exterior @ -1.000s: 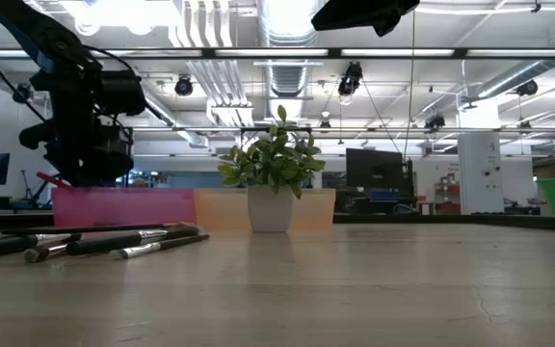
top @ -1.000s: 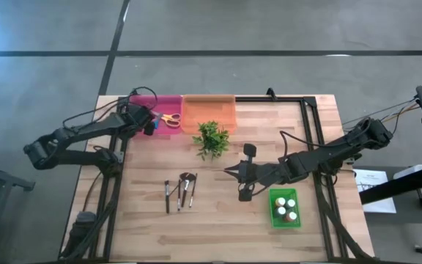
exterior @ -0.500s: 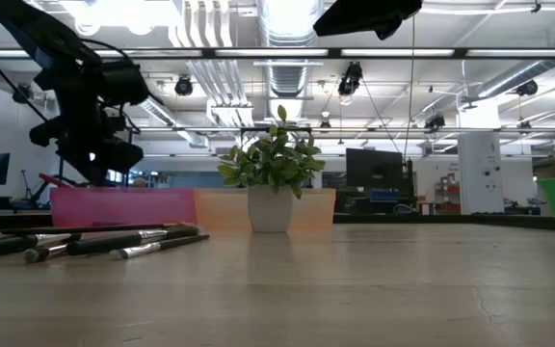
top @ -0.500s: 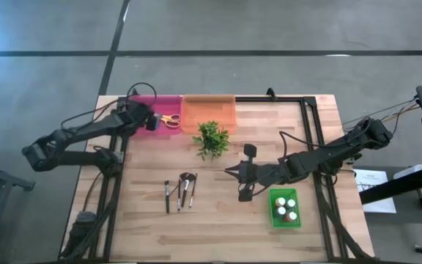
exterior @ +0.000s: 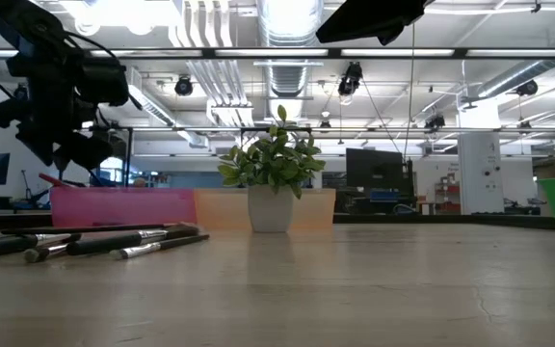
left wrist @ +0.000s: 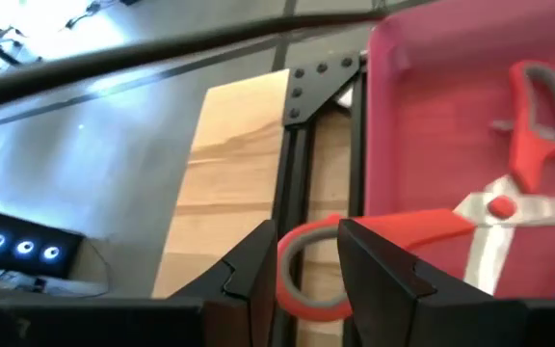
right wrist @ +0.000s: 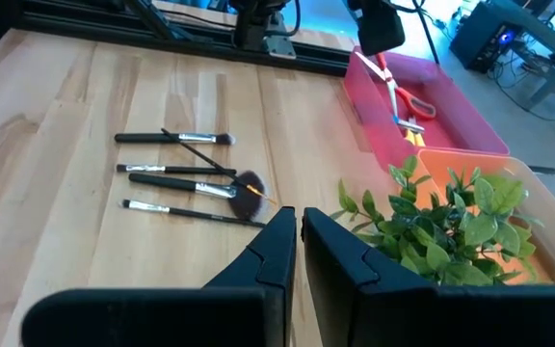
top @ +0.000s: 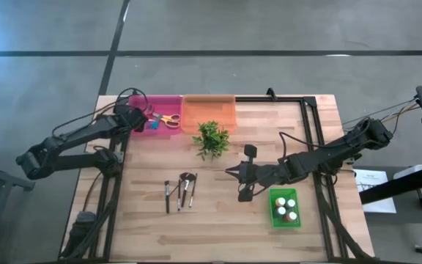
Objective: Pick & Place Paint Supplies
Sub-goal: Adjust the red scissors in the pink bin
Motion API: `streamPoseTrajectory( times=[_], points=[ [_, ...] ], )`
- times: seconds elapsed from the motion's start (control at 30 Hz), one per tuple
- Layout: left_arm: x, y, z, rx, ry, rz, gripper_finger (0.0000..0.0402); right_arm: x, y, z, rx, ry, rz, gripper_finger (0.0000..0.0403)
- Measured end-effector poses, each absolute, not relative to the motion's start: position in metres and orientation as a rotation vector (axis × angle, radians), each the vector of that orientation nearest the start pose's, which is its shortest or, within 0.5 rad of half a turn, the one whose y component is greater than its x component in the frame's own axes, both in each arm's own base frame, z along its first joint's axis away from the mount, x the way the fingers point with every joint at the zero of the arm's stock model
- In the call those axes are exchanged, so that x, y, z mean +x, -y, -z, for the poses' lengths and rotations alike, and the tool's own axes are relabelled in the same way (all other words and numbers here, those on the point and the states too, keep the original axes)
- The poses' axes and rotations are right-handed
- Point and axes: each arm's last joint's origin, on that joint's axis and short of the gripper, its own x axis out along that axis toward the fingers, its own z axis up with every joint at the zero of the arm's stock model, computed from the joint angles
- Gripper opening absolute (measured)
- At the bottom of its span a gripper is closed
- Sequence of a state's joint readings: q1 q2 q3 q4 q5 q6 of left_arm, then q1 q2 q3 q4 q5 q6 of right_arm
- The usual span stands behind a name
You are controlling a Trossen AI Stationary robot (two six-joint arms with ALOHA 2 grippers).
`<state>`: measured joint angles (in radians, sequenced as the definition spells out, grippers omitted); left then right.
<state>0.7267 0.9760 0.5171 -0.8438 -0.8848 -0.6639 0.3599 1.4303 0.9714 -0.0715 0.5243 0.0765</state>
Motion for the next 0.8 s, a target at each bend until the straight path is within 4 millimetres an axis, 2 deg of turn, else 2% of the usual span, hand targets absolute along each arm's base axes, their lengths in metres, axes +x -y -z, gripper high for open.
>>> streamPoseTrajectory(
  times=[0.27,0.6,0.8],
  points=[
    [0.090,-0.111,-0.183,-0.320,-0.917,-1.772,0.0119,0.294,-0.095,-0.260,-0.154,-0.480,0.180,0.0022],
    [0.087,-0.110,-0.172,-0.324,-0.940,-1.757,0.0119,0.293,-0.095,-0.257,-0.153,-0.489,0.181,0.0022],
    [0.094,-0.117,-0.164,-0.336,-0.993,-1.697,0.0119,0.293,-0.095,-0.257,-0.151,-0.489,0.182,0.0022]
  ],
)
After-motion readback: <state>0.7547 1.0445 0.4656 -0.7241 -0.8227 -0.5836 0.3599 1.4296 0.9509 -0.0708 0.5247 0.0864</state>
